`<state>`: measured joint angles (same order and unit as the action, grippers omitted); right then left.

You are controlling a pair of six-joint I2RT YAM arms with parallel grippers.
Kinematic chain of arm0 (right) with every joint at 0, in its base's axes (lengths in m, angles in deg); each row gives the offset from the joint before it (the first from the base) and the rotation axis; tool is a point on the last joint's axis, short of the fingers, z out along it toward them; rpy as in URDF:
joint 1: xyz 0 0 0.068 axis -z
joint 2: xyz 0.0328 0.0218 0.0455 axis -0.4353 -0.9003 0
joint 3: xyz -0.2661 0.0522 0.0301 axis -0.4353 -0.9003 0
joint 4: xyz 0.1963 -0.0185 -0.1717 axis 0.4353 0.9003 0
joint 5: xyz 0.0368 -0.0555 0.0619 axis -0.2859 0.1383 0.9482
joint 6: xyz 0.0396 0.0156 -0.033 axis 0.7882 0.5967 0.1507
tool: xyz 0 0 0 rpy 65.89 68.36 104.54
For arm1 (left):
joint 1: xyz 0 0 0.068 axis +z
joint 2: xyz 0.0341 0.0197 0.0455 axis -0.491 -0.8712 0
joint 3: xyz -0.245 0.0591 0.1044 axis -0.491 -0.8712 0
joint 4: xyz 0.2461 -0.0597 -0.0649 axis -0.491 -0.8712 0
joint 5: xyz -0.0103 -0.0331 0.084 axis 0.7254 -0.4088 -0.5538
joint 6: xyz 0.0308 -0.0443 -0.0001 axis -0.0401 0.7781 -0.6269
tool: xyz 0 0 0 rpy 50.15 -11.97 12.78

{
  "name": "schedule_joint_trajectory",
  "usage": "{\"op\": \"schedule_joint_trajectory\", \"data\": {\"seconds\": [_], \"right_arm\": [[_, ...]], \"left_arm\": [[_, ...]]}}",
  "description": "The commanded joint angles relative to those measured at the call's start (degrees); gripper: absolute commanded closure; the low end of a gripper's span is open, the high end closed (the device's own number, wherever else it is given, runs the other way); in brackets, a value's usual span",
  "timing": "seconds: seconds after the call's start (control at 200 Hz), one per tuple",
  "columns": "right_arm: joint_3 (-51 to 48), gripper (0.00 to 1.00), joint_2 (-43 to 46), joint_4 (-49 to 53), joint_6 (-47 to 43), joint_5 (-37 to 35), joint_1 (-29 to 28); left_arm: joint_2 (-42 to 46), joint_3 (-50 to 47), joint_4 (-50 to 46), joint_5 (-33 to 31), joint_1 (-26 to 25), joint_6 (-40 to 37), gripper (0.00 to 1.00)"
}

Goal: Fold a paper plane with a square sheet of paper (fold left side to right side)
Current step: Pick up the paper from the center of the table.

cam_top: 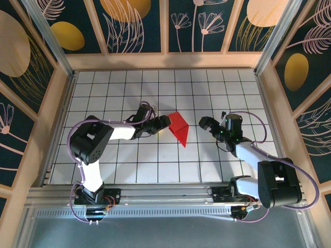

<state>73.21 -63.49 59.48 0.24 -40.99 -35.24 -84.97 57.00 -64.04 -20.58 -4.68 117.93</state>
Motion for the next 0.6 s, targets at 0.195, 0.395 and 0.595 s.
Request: {"op": "schedule_joint_trajectory", "data": {"seconds": [0.195,0.395,0.595], "right_arm": [[-1.4,0.01,0.6,-1.7,-0.1,2.0,0.7],[-1.3,0.04,1.8,-1.6,-1.4,5.2,1.1],[-0.1,0.06,1.3,-2.0,-6.2,13.4,1.3]], "left_arm": [[-5.7,6.0,3.0,1.7,-0.1,0.5,0.59],[-6.8,7.1,4.7,0.8,-0.1,-0.3,0.86],[-0.3,3.1,5.7,-0.3,0.4,-5.5,1.00]]}}
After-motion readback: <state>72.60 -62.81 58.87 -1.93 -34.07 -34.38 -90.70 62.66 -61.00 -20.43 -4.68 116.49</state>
